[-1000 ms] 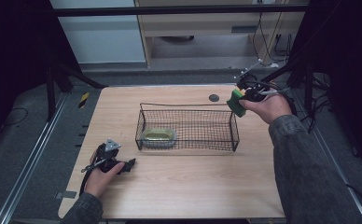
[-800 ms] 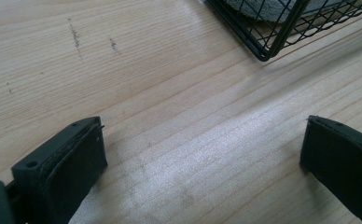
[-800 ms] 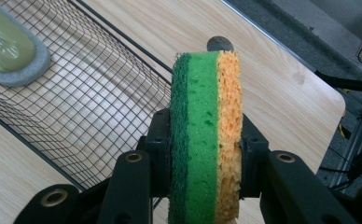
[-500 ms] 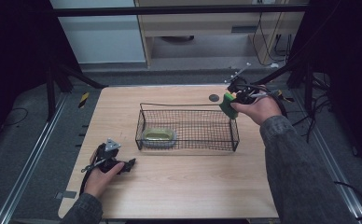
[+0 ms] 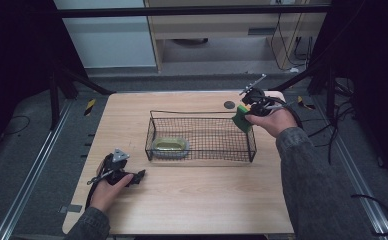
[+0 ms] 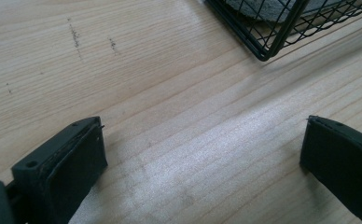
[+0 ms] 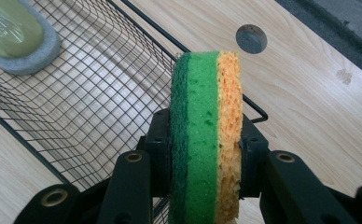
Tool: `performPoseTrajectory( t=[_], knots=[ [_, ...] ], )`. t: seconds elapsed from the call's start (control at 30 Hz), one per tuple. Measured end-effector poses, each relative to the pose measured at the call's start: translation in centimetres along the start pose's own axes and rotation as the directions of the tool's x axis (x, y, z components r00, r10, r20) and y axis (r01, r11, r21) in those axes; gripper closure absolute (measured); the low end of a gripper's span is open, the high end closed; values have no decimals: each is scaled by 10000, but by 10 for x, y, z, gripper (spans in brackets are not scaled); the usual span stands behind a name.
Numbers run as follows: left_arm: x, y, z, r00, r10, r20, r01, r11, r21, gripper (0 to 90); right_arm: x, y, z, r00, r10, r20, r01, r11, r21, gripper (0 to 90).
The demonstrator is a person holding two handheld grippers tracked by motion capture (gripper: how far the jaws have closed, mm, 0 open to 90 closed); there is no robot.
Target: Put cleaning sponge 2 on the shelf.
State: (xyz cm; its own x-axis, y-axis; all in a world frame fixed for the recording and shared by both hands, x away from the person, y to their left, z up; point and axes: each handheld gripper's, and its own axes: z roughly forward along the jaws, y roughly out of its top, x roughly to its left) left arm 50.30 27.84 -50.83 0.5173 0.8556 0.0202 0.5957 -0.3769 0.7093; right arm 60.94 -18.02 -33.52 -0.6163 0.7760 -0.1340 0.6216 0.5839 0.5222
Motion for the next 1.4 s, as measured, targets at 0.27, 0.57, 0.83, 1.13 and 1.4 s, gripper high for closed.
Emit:
performPoseTrajectory(
  t=[0.27, 0.57, 0.83, 1.13, 1.4],
  knots=[
    [0, 0, 0, 10000, 1, -8, -1, 10000, -27, 0, 0, -2, 13, 10000, -14, -58, 14, 9999, 162, 651],
    [0, 0, 0, 10000, 2, -7, -2, 10000, -26, 0, -2, -8, 25, 9998, 27, -180, -22, 9996, 267, 650],
    [0, 0, 0, 10000, -3, -6, 3, 10000, -33, 0, -5, -13, 34, 9996, 168, -206, -159, 9989, 436, 650],
    [0, 0, 0, 10000, 4, -4, -4, 10000, -30, 0, -7, -15, 44, 9996, 162, -251, -149, 9984, 538, 651],
    [0, 0, 0, 10000, 6, -5, -6, 10000, -31, 0, -8, -18, 51, 9996, 228, -164, -218, 9980, 590, 651]
  ],
)
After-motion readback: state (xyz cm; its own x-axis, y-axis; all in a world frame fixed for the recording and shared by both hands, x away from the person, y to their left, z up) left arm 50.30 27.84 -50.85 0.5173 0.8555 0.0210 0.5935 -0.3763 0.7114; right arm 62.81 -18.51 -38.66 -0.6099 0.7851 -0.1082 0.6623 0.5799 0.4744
